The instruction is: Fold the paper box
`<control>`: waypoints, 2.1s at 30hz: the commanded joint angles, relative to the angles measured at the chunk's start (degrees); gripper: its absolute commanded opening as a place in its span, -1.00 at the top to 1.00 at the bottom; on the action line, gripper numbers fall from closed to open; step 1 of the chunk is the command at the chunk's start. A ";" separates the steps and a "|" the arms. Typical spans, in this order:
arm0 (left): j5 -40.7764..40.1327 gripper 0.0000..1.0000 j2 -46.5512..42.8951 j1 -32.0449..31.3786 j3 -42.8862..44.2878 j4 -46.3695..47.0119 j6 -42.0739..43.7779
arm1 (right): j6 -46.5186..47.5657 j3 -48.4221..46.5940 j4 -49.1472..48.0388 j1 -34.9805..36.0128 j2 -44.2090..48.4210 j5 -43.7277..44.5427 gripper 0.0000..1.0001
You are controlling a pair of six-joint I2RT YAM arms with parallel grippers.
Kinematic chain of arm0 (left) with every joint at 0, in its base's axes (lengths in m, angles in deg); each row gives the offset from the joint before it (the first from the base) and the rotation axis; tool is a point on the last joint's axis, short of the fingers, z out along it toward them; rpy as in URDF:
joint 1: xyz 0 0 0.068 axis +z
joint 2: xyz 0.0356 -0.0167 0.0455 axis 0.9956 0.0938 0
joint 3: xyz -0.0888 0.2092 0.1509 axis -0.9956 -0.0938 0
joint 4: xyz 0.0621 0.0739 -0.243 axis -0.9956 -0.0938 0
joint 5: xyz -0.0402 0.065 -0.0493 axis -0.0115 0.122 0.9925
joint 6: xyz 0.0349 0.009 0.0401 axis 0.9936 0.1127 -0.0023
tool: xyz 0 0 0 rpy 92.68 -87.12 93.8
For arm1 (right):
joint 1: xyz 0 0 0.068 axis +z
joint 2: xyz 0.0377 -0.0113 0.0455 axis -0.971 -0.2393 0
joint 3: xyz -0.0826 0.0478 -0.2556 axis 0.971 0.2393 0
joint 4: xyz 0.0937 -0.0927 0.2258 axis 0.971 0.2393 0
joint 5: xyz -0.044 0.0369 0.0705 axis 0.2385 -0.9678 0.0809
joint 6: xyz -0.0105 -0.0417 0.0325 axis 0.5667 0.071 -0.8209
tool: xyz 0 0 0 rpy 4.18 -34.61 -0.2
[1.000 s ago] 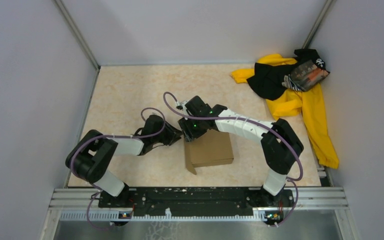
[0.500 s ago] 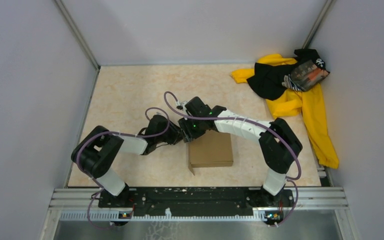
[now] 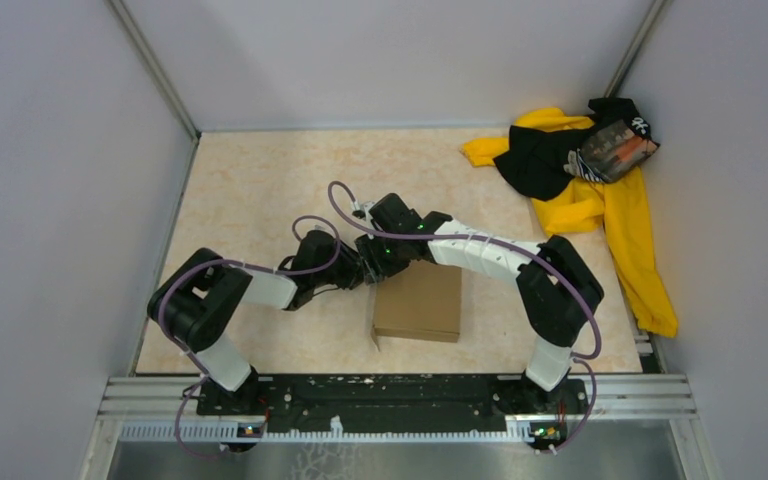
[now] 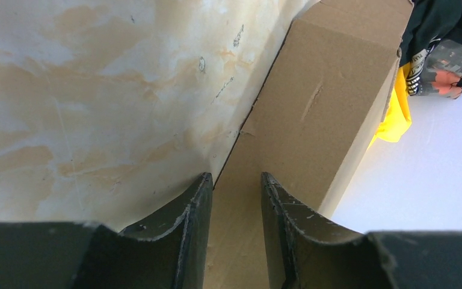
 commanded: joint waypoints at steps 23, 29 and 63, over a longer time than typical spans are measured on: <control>0.89 0.13 0.36 -0.87 -1.63 -1.63 0.77 | 0.56 -5.60 3.65 -2.45 4.56 1.45 -0.01; 0.92 0.13 0.28 -0.77 -1.74 -1.64 0.84 | -0.03 -5.88 5.44 -4.39 7.76 6.47 -0.02; 3.34 0.14 1.40 -0.08 0.89 -3.64 3.64 | -13.83 30.03 -14.76 -21.38 18.85 12.65 0.51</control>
